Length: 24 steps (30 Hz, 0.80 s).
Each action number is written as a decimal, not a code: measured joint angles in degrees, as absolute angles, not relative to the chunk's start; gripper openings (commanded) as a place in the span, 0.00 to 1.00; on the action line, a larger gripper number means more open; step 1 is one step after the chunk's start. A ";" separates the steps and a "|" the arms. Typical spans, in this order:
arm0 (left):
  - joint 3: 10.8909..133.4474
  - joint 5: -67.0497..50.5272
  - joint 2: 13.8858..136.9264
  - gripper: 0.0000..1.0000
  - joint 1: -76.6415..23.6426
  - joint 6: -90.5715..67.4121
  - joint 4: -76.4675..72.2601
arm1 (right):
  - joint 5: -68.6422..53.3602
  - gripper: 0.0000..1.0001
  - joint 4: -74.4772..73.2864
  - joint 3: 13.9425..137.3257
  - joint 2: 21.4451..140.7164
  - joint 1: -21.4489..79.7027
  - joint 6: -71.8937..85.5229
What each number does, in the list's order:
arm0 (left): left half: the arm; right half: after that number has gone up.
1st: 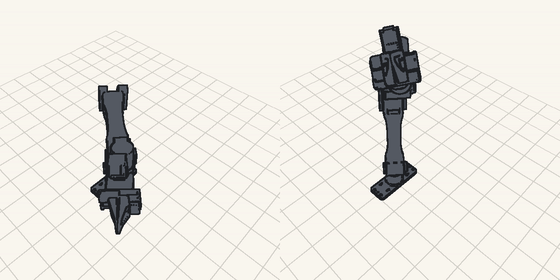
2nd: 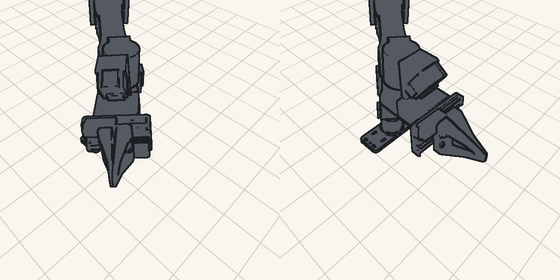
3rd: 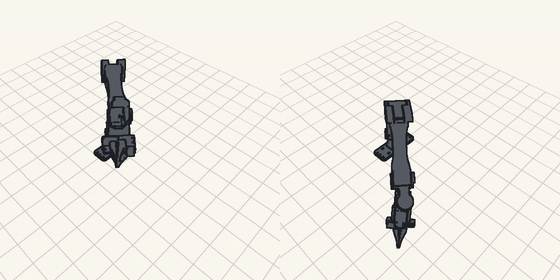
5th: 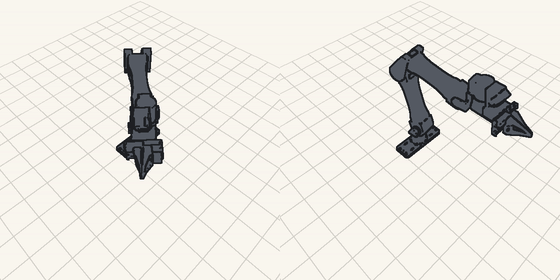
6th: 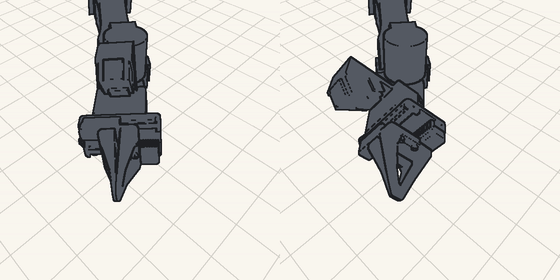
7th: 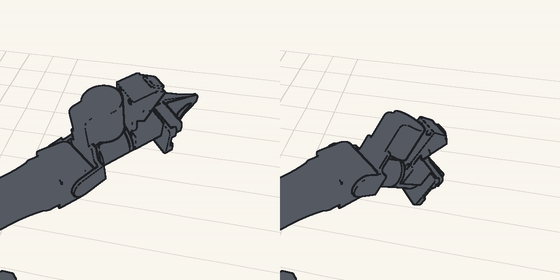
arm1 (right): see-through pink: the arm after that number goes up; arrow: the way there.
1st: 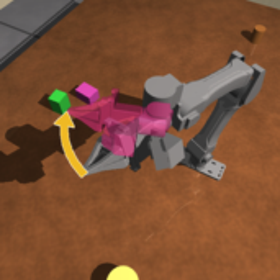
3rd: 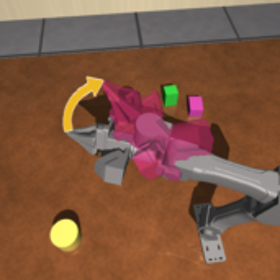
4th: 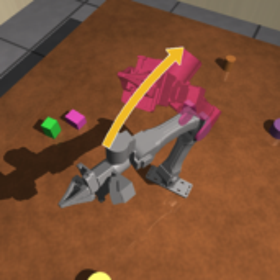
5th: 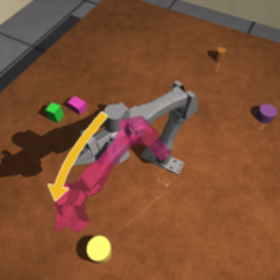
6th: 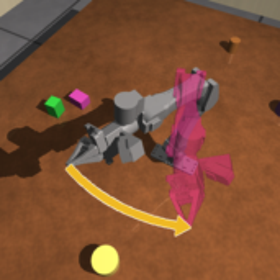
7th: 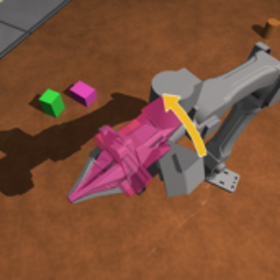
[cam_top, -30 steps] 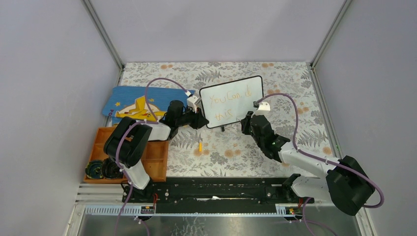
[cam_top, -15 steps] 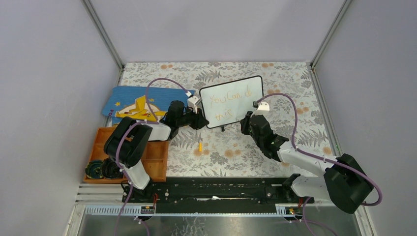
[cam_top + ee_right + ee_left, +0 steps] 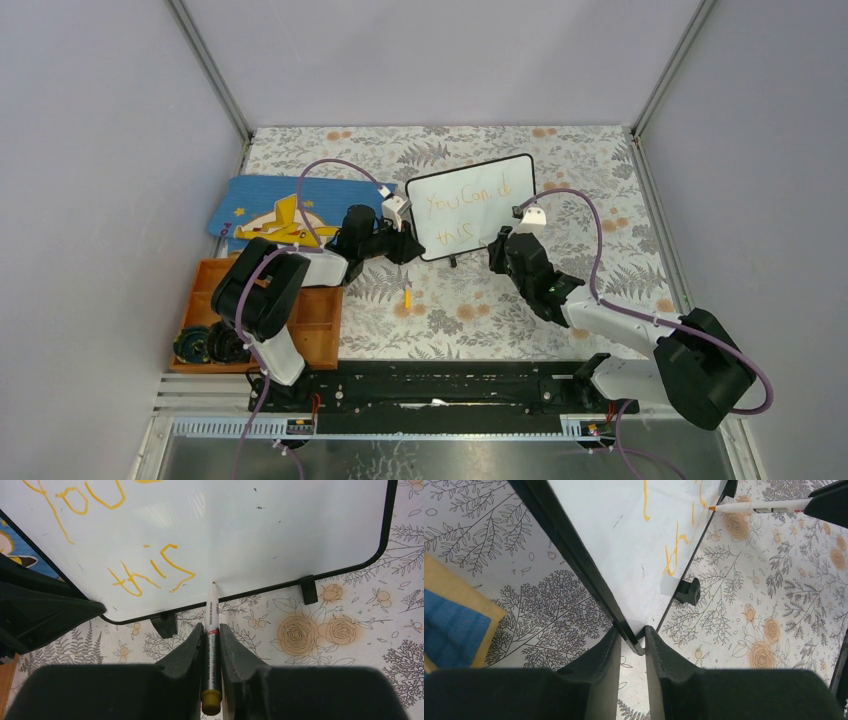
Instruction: Write a sentence on the whiteboard
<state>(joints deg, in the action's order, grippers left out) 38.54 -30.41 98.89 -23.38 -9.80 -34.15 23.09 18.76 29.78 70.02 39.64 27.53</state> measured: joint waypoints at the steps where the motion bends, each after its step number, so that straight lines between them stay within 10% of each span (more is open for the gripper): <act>1: 38.54 -30.41 98.89 0.30 -23.42 -9.76 -34.15 | 23.09 0.00 18.76 29.80 70.04 39.64 27.53; 24: 38.54 -30.04 98.83 0.32 -23.49 -9.63 -33.61 | 23.35 0.00 14.76 30.09 66.70 39.64 27.53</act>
